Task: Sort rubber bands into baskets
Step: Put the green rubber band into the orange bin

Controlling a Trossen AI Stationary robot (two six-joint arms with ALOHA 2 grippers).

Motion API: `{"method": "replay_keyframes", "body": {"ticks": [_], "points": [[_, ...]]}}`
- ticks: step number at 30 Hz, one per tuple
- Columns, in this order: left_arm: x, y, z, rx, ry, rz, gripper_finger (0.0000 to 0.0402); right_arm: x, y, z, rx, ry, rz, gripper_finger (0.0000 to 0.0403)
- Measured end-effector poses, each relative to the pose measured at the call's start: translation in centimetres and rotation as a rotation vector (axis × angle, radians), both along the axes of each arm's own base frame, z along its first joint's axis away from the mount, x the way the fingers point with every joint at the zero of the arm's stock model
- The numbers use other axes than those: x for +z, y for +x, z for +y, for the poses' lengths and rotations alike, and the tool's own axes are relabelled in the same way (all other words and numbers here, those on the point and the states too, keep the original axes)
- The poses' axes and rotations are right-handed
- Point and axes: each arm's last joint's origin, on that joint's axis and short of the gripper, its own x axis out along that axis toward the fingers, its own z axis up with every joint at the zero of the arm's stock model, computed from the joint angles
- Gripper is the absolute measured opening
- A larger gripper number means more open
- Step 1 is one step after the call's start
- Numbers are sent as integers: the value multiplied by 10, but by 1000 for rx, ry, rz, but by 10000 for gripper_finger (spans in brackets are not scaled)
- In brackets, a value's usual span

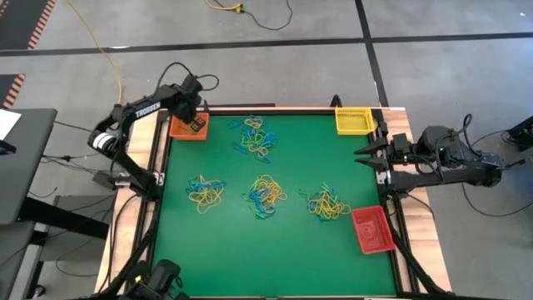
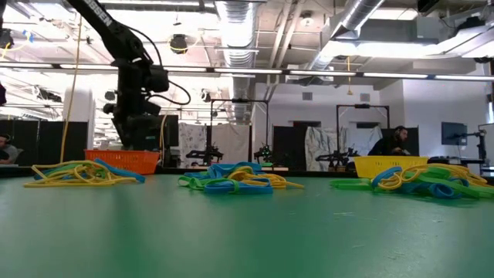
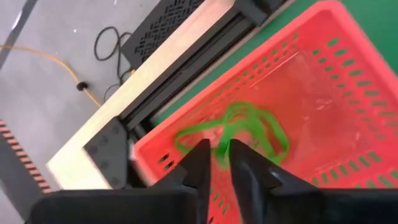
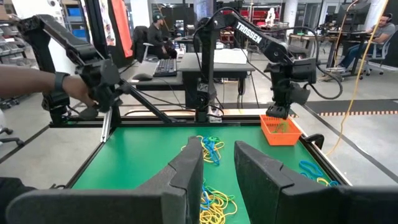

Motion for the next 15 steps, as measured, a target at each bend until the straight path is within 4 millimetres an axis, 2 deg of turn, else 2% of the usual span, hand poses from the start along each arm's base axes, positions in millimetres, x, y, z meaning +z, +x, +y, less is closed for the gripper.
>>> {"method": "replay_keyframes", "body": {"ticks": [8,15], "points": [[-1,1,2,2,8,-15,152,0,0,0,0,0,0,127],[0,10,-4,-52,-19,-61,175,0,0,0,0,0,1,127]]}}
